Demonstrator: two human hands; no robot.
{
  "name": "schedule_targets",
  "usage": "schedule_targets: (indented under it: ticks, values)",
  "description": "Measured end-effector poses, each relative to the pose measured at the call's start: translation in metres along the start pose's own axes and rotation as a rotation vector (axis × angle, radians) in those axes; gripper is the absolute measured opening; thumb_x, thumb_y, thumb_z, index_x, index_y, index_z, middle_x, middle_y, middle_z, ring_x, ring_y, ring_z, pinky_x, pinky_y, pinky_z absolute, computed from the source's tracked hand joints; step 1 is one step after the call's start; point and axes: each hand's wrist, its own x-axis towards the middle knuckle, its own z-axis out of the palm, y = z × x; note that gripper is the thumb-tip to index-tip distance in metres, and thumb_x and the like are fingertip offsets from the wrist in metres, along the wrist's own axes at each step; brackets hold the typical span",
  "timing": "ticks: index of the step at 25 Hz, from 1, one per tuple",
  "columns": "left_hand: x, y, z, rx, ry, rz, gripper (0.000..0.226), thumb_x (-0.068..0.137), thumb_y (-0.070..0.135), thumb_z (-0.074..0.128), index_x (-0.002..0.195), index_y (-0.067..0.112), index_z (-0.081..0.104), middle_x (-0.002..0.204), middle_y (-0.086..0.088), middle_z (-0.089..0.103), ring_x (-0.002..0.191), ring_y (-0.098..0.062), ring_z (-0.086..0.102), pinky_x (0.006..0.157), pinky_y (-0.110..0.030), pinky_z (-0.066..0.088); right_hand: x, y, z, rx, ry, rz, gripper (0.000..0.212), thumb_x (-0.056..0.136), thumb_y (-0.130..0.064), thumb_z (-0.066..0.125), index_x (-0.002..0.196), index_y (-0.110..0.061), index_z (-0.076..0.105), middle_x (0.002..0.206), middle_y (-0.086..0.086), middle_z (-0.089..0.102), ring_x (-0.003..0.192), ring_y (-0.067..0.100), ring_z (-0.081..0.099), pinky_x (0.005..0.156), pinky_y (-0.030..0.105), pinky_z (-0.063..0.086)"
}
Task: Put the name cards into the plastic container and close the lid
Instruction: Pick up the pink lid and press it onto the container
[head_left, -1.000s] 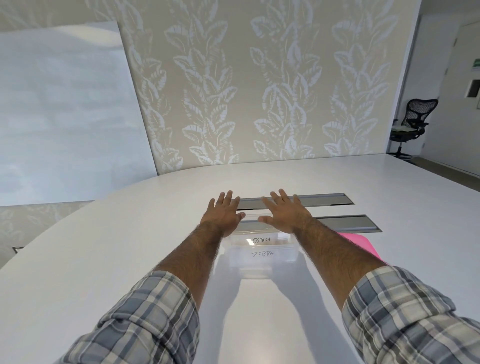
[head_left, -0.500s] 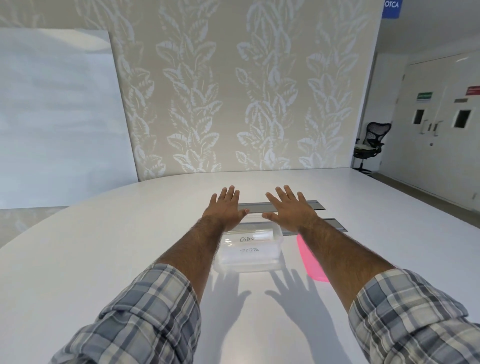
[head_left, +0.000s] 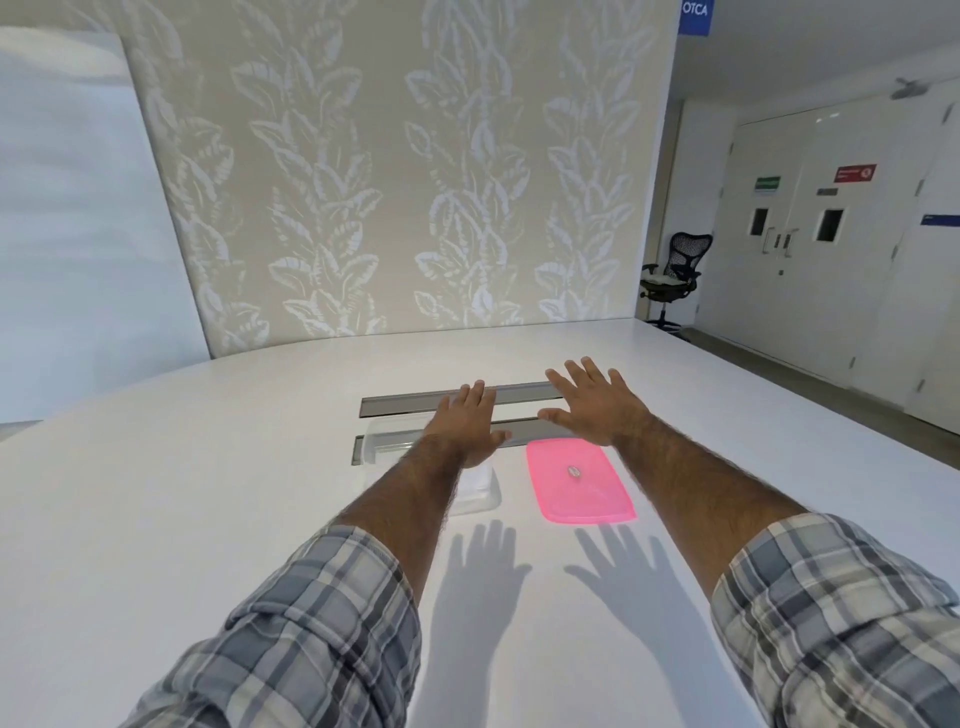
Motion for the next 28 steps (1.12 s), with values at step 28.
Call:
schedule_targets:
  ticks: [28]
  values:
    - [0.101,0.116,0.137,-0.002,-0.349,-0.498,0.068,0.096,0.063,0.04,0.142,0.014,0.051,0.142,-0.011,0.048,0.128,-0.03,0.048,0.105,-0.043,0.037,0.059,0.135,0.164,0.008,-0.376,-0.116,0.064,0.092,-0.069,0.037,0.129,-0.02,0.051,0.132,0.005,0.061,0.12,0.028,0.055,0.103,0.046,0.033]
